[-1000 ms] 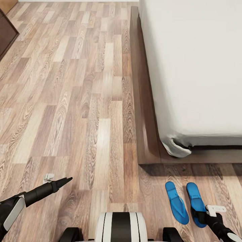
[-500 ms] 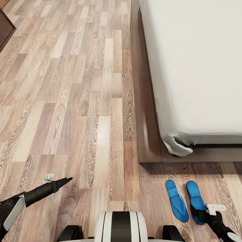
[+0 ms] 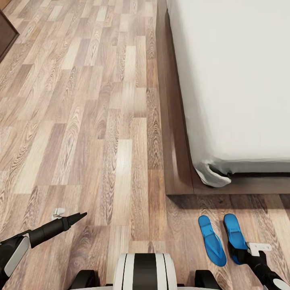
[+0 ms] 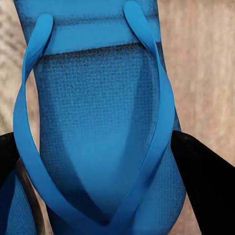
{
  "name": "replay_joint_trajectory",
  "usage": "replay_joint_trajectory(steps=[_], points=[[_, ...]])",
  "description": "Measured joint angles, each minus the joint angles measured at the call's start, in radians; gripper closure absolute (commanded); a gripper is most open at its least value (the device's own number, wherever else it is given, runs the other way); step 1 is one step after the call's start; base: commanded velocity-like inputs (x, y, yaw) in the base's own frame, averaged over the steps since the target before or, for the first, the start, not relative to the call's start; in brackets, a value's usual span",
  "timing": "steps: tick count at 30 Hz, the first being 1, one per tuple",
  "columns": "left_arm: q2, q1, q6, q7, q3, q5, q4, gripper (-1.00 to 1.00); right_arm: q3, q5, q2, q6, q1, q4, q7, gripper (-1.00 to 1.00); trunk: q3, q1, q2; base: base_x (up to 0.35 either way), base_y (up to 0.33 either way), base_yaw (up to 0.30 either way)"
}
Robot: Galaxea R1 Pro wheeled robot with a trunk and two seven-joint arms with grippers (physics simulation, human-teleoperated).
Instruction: In the bedroom, move the book from the bed onto either nightstand, and place the two sandals side by side next to the bed.
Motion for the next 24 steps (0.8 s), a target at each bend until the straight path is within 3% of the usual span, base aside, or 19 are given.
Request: replay_joint_trajectory(steps=[8, 12, 21, 24], points=[[0.0, 0.0, 0.0, 0.001, 0.0, 0.0, 0.0, -1.0, 0.0, -0.001, 0.0, 0.001, 0.0, 0.003, -0.002, 1.0, -0.031, 0.004, -0.002, 0.0, 0.0, 0.0], [-0.001, 0.0, 0.0, 0.001, 0.0, -0.001, 0.0, -1.0, 0.0, -0.001, 0.0, 0.001, 0.0, 0.003, -0.002, 1.0, -0.031, 0.004, -0.002, 0.0, 0.0, 0.0], [-0.001, 0.0, 0.0, 0.001, 0.0, -0.001, 0.0, -1.0, 0.0, -0.001, 0.0, 0.001, 0.0, 0.003, -0.002, 1.0, -0.066, 0.008, -0.004, 0.0, 0.0, 0.0], [0.0, 0.0, 0.0, 0.001, 0.0, -0.001, 0.0, -1.0, 0.0, -0.001, 0.0, 0.001, 0.0, 0.003, -0.002, 1.0, -0.066, 0.008, -0.004, 0.0, 0.0, 0.0]])
